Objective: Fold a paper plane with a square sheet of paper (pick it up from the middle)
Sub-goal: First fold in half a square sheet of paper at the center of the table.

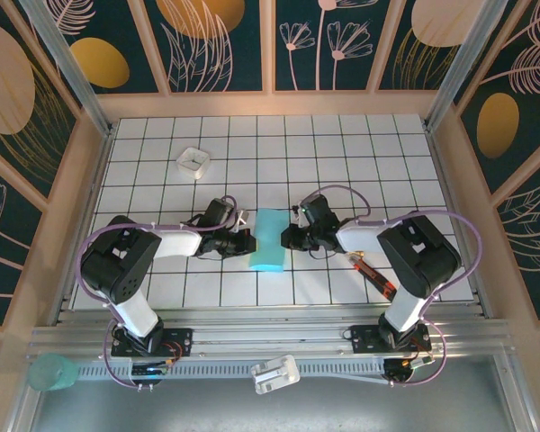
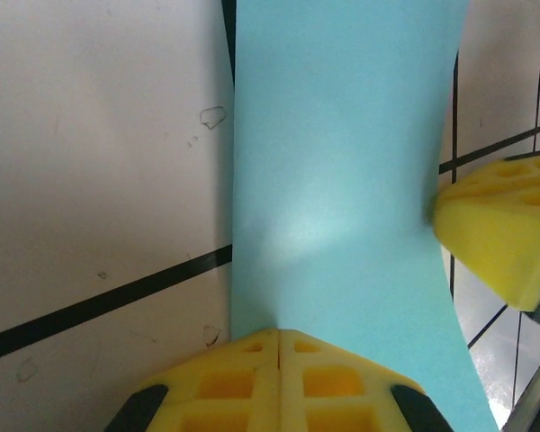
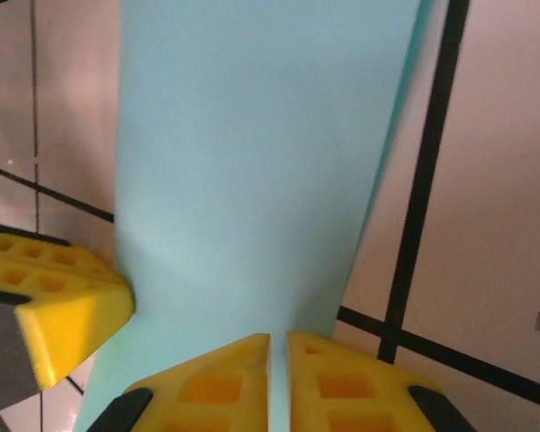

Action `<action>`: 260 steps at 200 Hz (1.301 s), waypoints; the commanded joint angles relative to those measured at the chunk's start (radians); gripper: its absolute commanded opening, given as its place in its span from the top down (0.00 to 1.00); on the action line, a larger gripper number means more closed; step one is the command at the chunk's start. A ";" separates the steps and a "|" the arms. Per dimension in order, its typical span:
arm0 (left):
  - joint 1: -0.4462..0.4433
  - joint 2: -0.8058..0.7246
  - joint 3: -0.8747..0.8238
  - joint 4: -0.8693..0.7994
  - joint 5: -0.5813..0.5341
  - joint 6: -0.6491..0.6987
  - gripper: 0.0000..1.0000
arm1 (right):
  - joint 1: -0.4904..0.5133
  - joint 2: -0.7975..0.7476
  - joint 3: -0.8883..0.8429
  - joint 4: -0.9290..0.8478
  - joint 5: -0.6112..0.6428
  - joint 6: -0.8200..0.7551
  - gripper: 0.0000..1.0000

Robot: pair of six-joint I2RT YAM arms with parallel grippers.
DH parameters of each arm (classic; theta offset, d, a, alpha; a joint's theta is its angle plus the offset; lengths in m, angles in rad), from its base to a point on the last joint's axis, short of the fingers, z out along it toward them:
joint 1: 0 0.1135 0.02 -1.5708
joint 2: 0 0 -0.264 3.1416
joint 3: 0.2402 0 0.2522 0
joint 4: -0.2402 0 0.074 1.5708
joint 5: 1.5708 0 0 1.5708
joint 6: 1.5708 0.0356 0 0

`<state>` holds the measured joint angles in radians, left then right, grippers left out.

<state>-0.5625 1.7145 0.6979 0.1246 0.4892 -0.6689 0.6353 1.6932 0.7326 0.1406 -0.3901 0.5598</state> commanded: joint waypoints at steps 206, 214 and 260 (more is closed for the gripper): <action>0.006 0.103 -0.013 -0.175 -0.049 0.150 1.00 | 0.097 0.291 0.314 0.007 -0.105 0.089 1.00; 0.006 0.106 -0.010 -0.186 -0.057 0.152 1.00 | 0.094 0.300 0.324 -0.006 -0.094 0.085 1.00; 0.006 0.118 -0.009 -0.214 -0.091 0.166 1.00 | 0.064 0.338 0.345 -0.042 -0.049 0.075 1.00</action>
<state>-0.5476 1.7435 0.7311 0.0772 0.5385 -0.5468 0.7185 1.9896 1.0542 0.1471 -0.4904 0.6571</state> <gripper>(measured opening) 0.061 0.042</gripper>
